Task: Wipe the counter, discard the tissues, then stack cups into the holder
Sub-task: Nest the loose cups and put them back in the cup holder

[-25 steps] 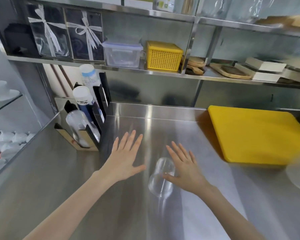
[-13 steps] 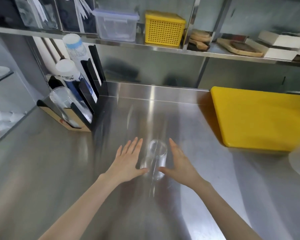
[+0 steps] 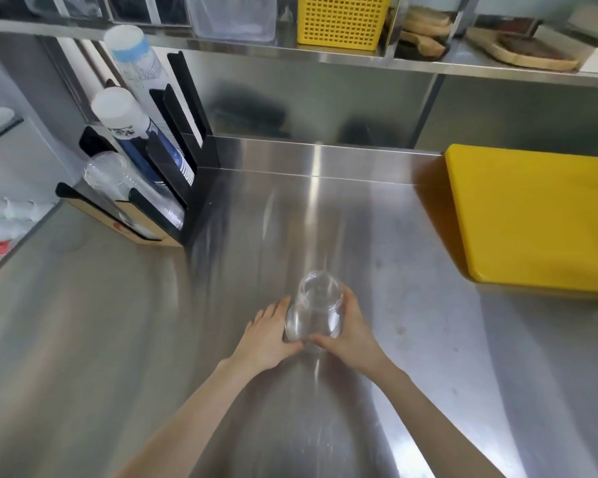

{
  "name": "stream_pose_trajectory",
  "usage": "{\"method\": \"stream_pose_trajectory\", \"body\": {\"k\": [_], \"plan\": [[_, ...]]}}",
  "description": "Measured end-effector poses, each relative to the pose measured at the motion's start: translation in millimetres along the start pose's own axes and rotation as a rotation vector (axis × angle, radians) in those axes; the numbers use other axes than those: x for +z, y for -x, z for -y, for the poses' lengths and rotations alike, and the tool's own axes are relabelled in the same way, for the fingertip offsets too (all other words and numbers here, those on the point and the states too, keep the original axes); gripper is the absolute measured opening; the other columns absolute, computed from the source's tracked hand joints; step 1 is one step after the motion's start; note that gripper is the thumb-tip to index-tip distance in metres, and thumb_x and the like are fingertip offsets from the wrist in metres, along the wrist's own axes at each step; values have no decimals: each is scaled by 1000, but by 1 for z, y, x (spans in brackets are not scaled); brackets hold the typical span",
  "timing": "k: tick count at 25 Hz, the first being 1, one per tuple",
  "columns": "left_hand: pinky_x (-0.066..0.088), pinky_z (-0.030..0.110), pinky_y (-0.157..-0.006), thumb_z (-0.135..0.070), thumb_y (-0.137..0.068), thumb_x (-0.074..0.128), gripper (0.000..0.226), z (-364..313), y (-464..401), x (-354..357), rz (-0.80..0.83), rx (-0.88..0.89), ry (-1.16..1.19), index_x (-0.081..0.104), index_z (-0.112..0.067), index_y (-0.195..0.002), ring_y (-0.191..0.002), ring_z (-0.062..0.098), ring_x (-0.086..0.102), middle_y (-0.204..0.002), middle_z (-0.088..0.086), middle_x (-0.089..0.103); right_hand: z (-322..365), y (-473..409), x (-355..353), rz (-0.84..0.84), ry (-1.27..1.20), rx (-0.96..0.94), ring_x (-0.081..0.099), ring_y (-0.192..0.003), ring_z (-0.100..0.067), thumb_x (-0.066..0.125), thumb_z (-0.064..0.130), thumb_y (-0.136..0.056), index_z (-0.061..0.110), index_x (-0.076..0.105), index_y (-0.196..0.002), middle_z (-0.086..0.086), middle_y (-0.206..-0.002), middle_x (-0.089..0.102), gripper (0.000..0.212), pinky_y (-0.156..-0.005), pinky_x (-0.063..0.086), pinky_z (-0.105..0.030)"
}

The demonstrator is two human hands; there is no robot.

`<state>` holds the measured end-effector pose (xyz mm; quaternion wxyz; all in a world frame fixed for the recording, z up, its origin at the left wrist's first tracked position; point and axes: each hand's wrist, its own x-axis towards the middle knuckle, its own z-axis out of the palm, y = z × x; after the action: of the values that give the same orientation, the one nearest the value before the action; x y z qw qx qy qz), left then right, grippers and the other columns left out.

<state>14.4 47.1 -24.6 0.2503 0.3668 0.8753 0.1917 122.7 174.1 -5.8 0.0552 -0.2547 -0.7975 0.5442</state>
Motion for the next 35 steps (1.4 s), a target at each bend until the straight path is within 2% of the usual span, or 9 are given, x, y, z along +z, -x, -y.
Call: {"method": "stream_pose_trajectory", "body": {"k": [3,7,11,13,17,21,25,30,35], "plan": [[29,40,-106,-45,-78,60,82,1,-3,7,-21,-8,40,15,-19,-141,-130,28,31,-144,5,33,-7,-5,8,-17,-19,20,44,-110,4,79,16,-64,25,27,-129,18,-118,45,84,-74,29,9],[31,37,-103,-39,-77,63,71,3,-5,10,-61,10,127,27,-21,-137,-123,28,37,-135,6,43,-12,-8,11,-68,-8,47,44,-92,22,78,18,-64,31,36,-112,24,-100,49,65,-70,31,7],[34,28,-100,-30,-74,69,68,2,-2,10,-86,50,330,35,-25,-133,-119,24,45,-129,5,44,-10,-5,9,-79,-29,41,49,-103,7,78,19,-65,31,39,-112,15,-109,55,63,-78,37,-2],[40,29,-98,-27,-72,71,67,1,1,8,-107,54,423,38,-25,-130,-113,22,52,-124,2,43,-5,-3,7,-75,-29,18,48,-104,4,78,20,-65,31,39,-113,11,-113,54,62,-79,37,-2],[38,22,-91,-27,-72,72,67,2,10,-3,-181,71,436,39,-24,-130,-107,16,53,-116,-6,38,14,1,6,-60,-6,-36,46,-102,12,78,22,-65,32,40,-112,18,-108,54,61,-77,34,5],[32,18,-84,-35,-72,71,69,10,26,-29,-261,86,433,35,-30,-131,-98,8,46,-114,-10,36,46,-1,15,-41,15,-116,45,-101,15,78,21,-64,27,38,-123,19,-112,52,71,-76,31,8],[32,19,-85,-37,-71,71,72,30,44,-62,-346,112,447,31,-34,-132,-101,8,47,-114,-9,39,80,-7,36,-26,11,-176,39,-96,30,79,20,-63,28,38,-123,20,-111,52,72,-75,30,9],[36,24,-94,-36,-72,71,70,64,66,-102,-451,150,453,34,-31,-132,-110,6,45,-120,-12,39,120,-16,70,-15,21,-247,42,-95,29,81,25,-62,38,37,-111,29,-104,52,68,-75,31,8],[37,21,-90,-33,-71,72,67,96,81,-147,-561,160,441,39,-30,-129,-108,7,47,-119,-11,42,165,-31,105,-10,68,-360,40,-82,33,81,27,-61,38,35,-108,31,-85,48,66,-69,29,9]]}}
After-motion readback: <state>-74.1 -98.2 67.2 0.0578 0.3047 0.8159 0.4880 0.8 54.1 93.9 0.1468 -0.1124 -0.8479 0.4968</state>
